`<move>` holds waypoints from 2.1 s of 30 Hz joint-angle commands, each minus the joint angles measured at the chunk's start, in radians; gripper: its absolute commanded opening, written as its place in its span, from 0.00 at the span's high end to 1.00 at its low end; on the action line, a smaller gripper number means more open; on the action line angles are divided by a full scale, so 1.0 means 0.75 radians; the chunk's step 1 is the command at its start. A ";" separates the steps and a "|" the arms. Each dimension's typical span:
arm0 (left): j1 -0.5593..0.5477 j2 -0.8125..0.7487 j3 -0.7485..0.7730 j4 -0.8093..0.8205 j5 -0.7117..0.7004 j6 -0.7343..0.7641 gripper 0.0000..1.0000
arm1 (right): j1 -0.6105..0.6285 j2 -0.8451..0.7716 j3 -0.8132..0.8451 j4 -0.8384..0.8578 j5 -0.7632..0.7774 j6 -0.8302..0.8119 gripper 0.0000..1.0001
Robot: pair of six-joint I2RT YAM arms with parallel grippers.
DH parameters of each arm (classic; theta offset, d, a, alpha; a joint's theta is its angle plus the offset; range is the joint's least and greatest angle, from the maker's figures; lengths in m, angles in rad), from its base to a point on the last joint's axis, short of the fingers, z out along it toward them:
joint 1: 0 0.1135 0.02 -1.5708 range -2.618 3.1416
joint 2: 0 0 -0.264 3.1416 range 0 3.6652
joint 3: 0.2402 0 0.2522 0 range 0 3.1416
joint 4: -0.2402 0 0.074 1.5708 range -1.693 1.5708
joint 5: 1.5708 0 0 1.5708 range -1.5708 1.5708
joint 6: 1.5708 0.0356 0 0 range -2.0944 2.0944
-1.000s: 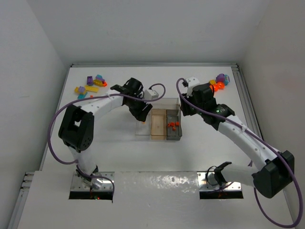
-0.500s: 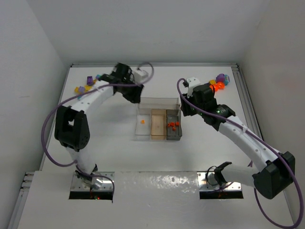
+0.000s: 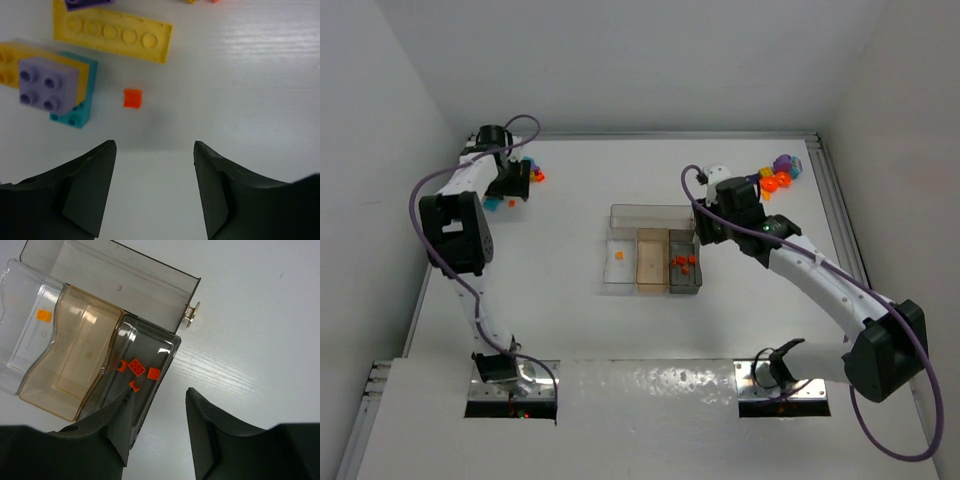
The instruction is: Sort the legos into containers by color
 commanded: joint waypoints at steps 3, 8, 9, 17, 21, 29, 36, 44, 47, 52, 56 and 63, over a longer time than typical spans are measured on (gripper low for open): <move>0.041 0.194 0.234 -0.030 -0.068 -0.029 0.43 | -0.002 0.039 0.060 0.030 -0.009 -0.020 0.54; 0.041 0.319 0.316 -0.046 -0.096 -0.021 0.48 | -0.002 0.086 0.107 0.003 -0.004 -0.044 0.54; 0.041 0.325 0.316 -0.048 -0.105 -0.021 0.50 | 0.000 0.096 0.117 -0.005 -0.007 -0.048 0.54; 0.041 0.301 0.218 -0.056 -0.027 -0.031 0.57 | 0.000 0.133 0.160 -0.005 -0.004 -0.032 0.54; 0.043 0.278 0.173 -0.026 -0.029 -0.029 0.59 | 0.000 0.139 0.174 -0.017 -0.007 -0.034 0.54; 0.045 0.285 0.168 -0.019 -0.037 -0.015 0.71 | 0.000 0.139 0.195 -0.050 0.018 -0.042 0.54; 0.045 0.256 0.138 0.013 -0.051 -0.003 0.73 | -0.002 0.133 0.189 -0.048 0.020 -0.038 0.54; 0.045 0.278 0.146 0.056 -0.105 -0.001 0.74 | -0.002 0.131 0.195 -0.070 0.024 -0.042 0.54; 0.045 0.291 0.162 0.058 -0.090 -0.009 0.73 | -0.002 0.131 0.191 -0.068 0.020 -0.040 0.54; 0.045 0.313 0.181 0.044 -0.049 -0.037 0.73 | 0.000 0.135 0.191 -0.066 0.020 -0.038 0.54; 0.045 0.323 0.187 0.038 -0.037 -0.054 0.79 | -0.002 0.137 0.193 -0.070 0.024 -0.042 0.54; 0.045 0.326 0.183 0.036 -0.051 -0.054 0.91 | 0.000 0.141 0.193 -0.070 0.024 -0.042 0.55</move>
